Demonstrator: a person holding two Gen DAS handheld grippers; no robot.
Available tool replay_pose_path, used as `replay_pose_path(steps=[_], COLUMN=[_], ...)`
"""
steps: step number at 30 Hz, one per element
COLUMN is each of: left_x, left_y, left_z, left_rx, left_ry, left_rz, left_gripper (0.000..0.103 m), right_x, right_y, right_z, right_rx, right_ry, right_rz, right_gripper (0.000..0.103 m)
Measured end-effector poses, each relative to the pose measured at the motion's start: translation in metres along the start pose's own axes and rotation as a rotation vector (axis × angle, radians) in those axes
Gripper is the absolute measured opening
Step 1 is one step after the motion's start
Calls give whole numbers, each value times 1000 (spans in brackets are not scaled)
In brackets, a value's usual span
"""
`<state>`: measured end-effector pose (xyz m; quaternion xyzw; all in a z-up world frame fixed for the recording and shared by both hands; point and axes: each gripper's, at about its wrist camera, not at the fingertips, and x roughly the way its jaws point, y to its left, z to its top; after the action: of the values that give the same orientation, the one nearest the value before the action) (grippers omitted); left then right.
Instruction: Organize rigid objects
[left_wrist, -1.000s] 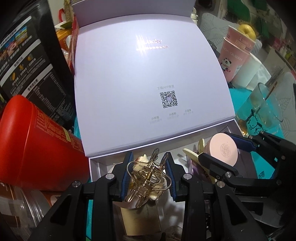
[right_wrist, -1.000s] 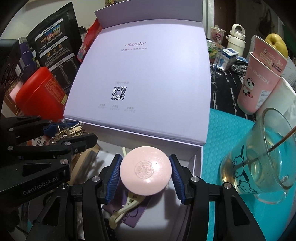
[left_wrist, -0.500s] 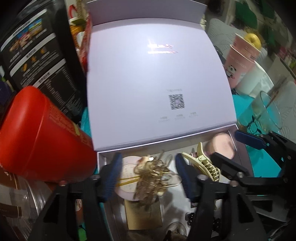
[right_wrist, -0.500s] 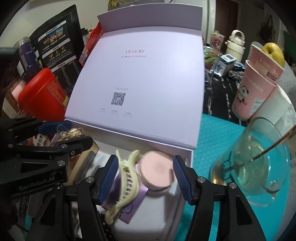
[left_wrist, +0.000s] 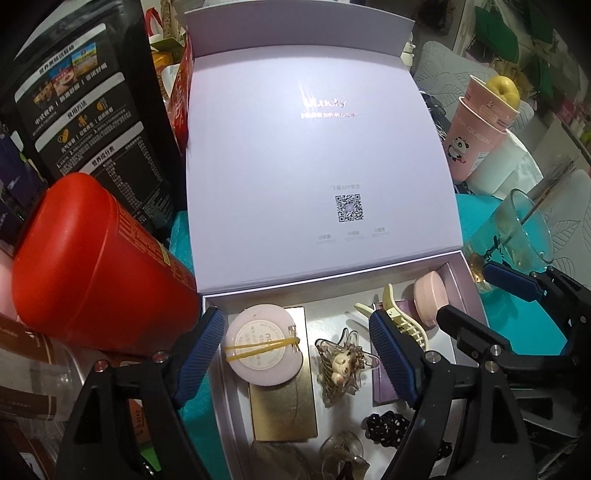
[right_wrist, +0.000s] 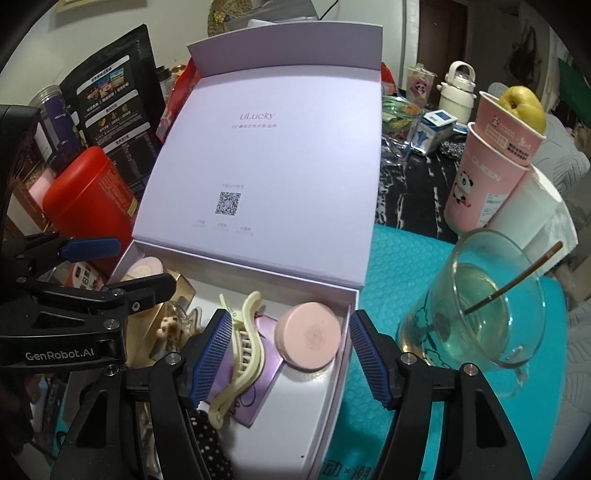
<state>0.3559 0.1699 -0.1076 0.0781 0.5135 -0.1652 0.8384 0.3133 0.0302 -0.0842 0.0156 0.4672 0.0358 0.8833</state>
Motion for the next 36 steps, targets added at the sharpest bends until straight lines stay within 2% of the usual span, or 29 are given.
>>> replay_pose_path(steps=[13, 24, 36], left_x=[-51, -107, -170], left_y=[-2, -5, -15], left_z=[-3, -7, -30], left_rx=[-9, -10, -7], left_ry=[-50, -136, -210], left_rz=[13, 32, 58], left_gripper=[81, 81, 81], right_x=[-48, -104, -171], right_y=[2, 11, 24], right_z=[4, 2, -9], right_rx=[28, 41, 36], right_ry=[-47, -111, -168], right_rz=[-23, -49, -57], right_gripper=[67, 67, 68])
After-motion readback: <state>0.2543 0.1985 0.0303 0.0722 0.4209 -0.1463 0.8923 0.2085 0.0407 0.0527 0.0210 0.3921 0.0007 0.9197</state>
